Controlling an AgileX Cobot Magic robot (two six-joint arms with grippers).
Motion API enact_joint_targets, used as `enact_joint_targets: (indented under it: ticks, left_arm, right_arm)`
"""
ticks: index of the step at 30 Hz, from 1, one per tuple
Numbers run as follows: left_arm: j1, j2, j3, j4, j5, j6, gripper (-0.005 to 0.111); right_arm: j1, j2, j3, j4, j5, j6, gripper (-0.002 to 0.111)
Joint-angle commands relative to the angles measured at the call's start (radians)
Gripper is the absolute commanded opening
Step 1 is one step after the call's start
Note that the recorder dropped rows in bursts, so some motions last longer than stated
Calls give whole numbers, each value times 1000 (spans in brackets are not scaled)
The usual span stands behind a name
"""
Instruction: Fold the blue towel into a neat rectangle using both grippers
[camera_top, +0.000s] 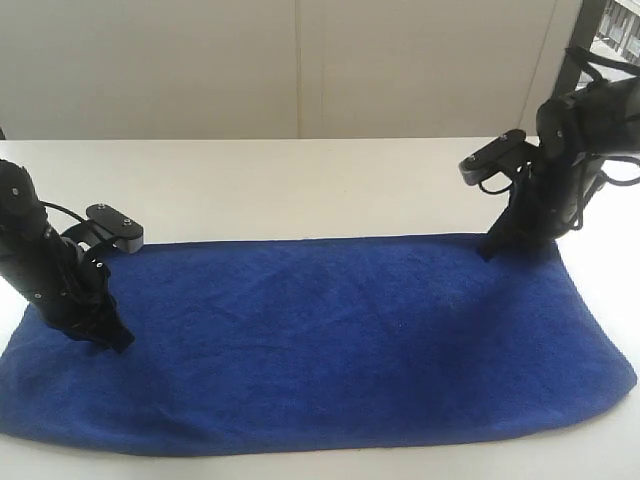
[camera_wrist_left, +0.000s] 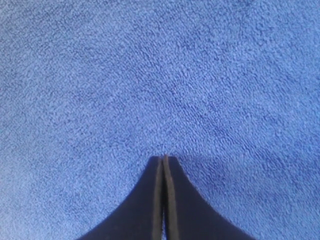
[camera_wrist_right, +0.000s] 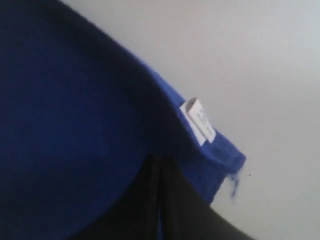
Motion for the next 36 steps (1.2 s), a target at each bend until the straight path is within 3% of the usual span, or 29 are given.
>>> enact_joint_targets:
  ticks: [1,13,21,31,36]
  left_arm:
    - [-1,71,32,-1,11,2,0]
    - [-1,71,32,-1,17,4,0]
    - [-1,71,32,-1,17,4,0]
    - [-1,59,30,-1,11,11,0]
    - [-1,-42,30,-1,-17,19,0]
  right_arm:
    - [-8,37,-3,14,-19,-29,0]
    - [-35,114,-4,-298,-240,154,0]
    - [-40,138,-4,-373,-326,156,0]
    - [-40,50,-24,-371,-220,211,0]
    - [-36,-27,-24,-343,-202,226,0]
